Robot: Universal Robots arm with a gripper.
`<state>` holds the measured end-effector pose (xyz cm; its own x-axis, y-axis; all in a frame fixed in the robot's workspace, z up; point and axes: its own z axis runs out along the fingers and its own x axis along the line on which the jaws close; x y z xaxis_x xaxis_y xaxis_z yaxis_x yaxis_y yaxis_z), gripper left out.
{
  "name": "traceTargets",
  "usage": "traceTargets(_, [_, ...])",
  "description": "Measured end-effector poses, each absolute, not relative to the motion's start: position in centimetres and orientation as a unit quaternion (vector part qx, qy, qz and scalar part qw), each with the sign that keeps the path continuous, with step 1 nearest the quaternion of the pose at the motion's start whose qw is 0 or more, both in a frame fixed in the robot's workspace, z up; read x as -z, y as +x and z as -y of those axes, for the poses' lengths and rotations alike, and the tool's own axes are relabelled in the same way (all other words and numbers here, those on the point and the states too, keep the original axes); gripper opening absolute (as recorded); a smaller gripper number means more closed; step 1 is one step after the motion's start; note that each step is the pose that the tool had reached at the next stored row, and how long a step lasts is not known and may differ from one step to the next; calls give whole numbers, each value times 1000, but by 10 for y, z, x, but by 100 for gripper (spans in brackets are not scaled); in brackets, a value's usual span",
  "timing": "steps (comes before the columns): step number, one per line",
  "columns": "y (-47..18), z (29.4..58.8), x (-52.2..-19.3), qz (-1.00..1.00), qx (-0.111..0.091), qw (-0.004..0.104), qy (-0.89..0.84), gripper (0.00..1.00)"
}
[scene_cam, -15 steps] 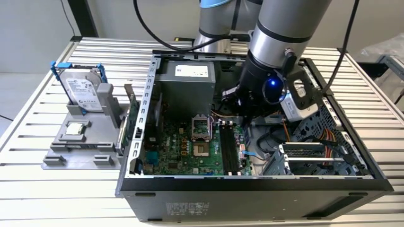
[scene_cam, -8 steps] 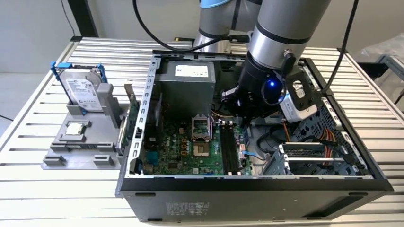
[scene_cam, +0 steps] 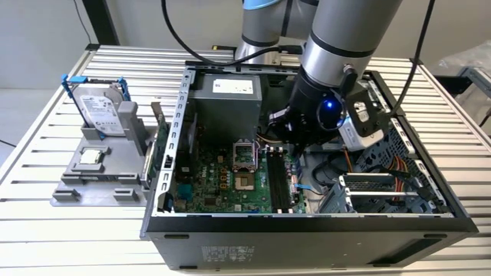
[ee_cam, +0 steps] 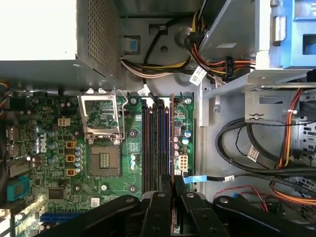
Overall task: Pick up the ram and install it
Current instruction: 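Insert the ram into the slot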
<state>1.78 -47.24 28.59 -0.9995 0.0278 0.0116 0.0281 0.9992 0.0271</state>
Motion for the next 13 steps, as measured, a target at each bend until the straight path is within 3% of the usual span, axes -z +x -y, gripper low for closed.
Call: traceTargets(13, [18,474,-270,1000,14,6,-14,0])
